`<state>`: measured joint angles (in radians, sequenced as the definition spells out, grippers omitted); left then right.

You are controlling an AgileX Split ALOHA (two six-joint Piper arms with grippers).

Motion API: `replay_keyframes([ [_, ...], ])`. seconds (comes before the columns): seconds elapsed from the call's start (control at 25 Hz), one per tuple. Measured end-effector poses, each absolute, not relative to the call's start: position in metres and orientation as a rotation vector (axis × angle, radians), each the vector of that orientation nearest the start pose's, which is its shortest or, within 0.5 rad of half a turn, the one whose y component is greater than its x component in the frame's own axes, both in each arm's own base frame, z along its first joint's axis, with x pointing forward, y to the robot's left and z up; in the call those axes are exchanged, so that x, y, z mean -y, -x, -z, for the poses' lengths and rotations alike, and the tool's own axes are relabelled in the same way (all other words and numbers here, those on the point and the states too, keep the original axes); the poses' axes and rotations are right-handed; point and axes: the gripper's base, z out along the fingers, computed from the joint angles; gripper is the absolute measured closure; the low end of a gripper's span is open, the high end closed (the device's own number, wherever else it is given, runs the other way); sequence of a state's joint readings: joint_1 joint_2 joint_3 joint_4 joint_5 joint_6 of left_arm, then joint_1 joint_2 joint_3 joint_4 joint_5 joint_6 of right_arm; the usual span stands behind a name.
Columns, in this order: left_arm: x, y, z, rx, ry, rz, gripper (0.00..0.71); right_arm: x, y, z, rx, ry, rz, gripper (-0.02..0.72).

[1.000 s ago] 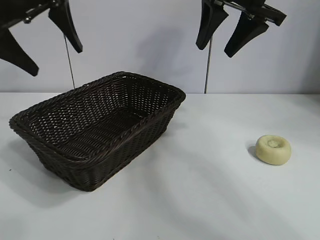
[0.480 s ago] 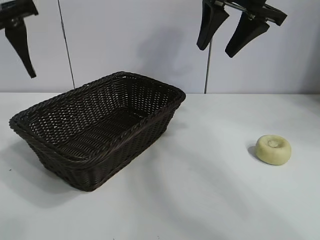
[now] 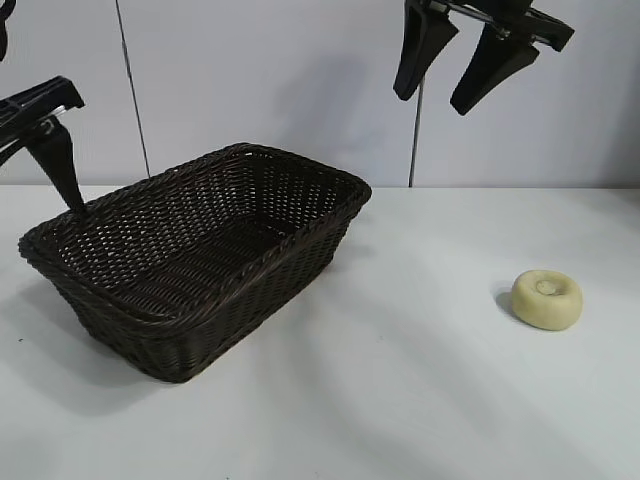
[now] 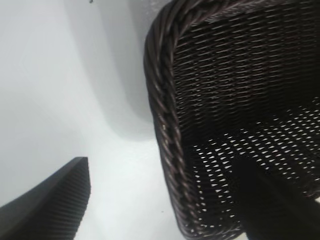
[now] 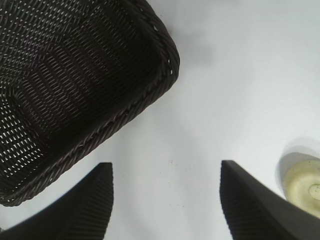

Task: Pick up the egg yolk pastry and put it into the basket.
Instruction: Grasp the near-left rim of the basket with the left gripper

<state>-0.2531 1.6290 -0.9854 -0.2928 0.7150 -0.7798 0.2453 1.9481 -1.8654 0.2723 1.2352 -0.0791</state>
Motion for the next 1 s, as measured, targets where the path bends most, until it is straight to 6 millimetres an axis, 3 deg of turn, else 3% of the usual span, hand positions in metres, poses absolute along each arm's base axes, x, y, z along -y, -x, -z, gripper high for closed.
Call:
replay_keyframes([
  [0.36,0.100,-0.312,-0.157,-2.769,1.180,0.506,0.161,-0.125,-0.403,-0.312,-2.770,0.388,-0.422,0.251],
  [0.48,0.100,-0.312,-0.154,-2.773,1.187,0.502,0.310,-0.125,-0.403,-0.312,-2.770,0.389,-0.421,0.251],
  [0.64,0.100,-0.312,-0.154,-2.770,1.193,0.505,0.588,-0.125,-0.403,-0.312,-2.770,0.389,-0.421,0.251],
  [0.68,0.100,-0.313,-0.154,-2.762,1.198,0.510,0.613,-0.125,-0.403,-0.312,-2.771,0.389,-0.421,0.251],
  [1.0,0.102,-0.313,-0.165,-2.777,1.170,0.528,0.613,-0.125,-0.403,-0.312,-2.771,0.389,-0.421,0.251],
])
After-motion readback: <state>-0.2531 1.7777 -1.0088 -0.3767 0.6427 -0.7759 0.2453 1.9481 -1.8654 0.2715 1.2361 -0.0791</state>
